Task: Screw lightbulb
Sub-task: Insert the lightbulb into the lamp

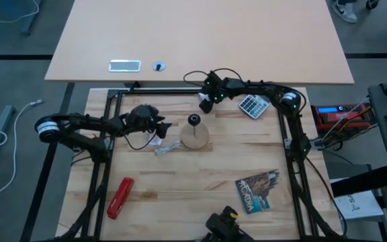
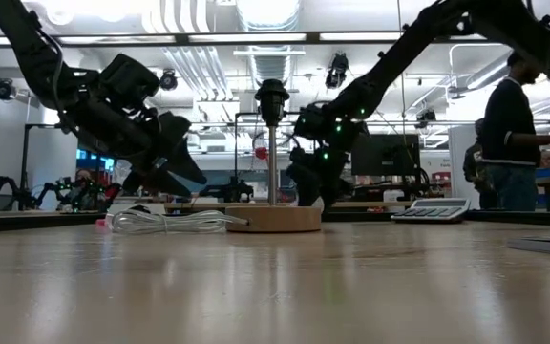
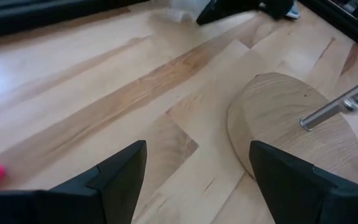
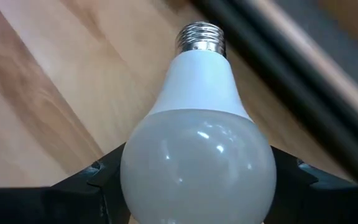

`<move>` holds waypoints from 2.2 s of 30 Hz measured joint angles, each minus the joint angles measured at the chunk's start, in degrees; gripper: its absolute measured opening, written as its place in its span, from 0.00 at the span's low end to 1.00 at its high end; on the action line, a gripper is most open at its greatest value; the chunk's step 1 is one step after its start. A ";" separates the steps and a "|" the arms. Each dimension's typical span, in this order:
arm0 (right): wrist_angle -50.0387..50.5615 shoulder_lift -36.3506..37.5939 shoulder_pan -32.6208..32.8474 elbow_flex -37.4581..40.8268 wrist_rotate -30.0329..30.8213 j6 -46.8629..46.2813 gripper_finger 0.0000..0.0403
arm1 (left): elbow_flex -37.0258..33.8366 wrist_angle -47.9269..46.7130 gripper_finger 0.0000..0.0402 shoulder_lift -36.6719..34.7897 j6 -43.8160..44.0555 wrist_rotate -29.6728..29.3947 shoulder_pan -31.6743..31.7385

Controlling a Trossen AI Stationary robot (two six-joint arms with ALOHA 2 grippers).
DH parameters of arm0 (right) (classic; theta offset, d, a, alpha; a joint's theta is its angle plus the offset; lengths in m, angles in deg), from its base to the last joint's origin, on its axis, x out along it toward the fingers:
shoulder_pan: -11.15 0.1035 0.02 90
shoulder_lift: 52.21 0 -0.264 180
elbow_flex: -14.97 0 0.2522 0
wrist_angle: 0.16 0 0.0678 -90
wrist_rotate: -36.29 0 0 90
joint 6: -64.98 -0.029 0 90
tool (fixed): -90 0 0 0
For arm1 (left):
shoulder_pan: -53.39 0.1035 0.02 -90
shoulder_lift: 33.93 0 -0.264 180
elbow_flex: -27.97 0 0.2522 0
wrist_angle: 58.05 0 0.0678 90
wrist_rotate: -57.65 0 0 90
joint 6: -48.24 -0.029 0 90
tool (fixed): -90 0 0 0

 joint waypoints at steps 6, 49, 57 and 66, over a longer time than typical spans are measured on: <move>0.67 5.37 0.40 0.44 0.18 0.29 0.62 | -1.15 0.29 0.66 0.00 3.64 0.03 -0.23; -26.00 54.76 25.47 35.43 5.97 -9.81 0.61 | -1.15 28.97 0.56 -20.06 -6.62 -1.98 -21.90; -31.84 51.03 32.98 33.45 5.99 -9.92 0.61 | -1.15 37.97 0.60 -14.31 -5.38 -2.98 -22.01; -33.70 43.63 37.09 28.17 6.10 -9.22 0.61 | 5.08 38.38 0.63 -7.84 -4.52 0.45 -23.02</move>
